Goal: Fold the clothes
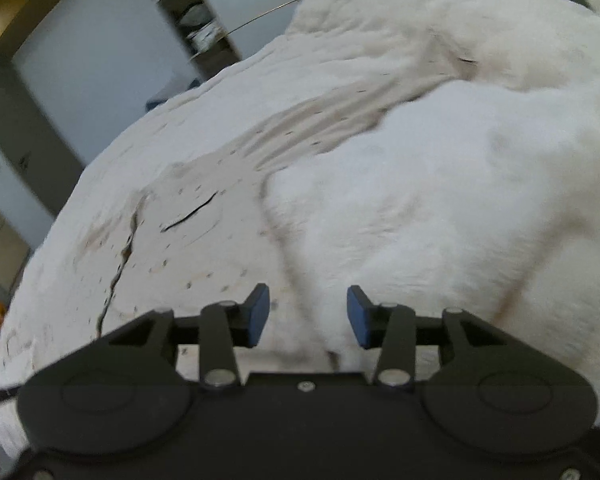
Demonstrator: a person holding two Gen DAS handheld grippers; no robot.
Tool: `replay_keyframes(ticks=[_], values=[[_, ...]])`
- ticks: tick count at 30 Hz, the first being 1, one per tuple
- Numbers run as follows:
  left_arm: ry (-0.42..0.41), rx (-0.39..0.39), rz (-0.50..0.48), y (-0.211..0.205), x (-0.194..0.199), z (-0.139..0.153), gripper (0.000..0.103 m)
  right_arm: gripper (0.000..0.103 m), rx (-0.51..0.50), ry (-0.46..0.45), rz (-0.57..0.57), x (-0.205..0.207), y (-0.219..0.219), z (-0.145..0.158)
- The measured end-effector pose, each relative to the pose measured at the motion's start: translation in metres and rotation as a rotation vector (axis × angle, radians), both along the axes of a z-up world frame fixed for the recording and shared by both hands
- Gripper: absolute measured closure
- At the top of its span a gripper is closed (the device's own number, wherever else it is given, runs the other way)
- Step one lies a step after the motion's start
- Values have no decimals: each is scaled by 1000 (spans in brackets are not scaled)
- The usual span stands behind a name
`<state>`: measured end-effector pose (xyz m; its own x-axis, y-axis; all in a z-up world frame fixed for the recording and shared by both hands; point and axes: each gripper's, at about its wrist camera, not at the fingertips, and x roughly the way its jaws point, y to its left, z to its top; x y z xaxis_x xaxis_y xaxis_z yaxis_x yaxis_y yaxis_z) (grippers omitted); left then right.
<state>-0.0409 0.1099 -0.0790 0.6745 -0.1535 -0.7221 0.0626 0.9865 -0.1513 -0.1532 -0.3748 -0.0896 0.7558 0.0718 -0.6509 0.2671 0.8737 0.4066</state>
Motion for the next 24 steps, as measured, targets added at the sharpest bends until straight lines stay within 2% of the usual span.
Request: replay_keyframes(ticks=[3,4,5,6,7,8,10,12,15,17,21,24], values=[[-20,7,-13,-2,-3,4,54,62,-29,36,34,13,14,-9],[-22,5,-15,-1,-2,3,54,69,-38,50,42,17,17,-13],[-23,5,-14,0,-2,3,54,90,-44,65,54,19,19,-18],[-22,7,-9,3,0,1,54,101,-58,88,58,20,21,-22],[-20,7,-4,6,2,-1,54,102,-71,113,61,22,22,-26],[-17,3,5,10,3,-3,54,102,-80,146,60,22,22,-29],[-9,-8,26,19,6,-7,54,101,-55,137,50,16,19,-27],[-3,-14,48,28,11,-11,54,93,-41,126,39,11,18,-18],[9,-39,90,41,24,-16,54,87,-86,89,36,12,18,-2],[16,-60,105,46,34,-19,54,70,-89,76,37,18,13,6],[12,-95,105,41,63,-24,54,66,-52,43,-6,38,-7,12],[-9,-149,62,24,78,-25,54,67,-5,55,-35,59,-22,2]])
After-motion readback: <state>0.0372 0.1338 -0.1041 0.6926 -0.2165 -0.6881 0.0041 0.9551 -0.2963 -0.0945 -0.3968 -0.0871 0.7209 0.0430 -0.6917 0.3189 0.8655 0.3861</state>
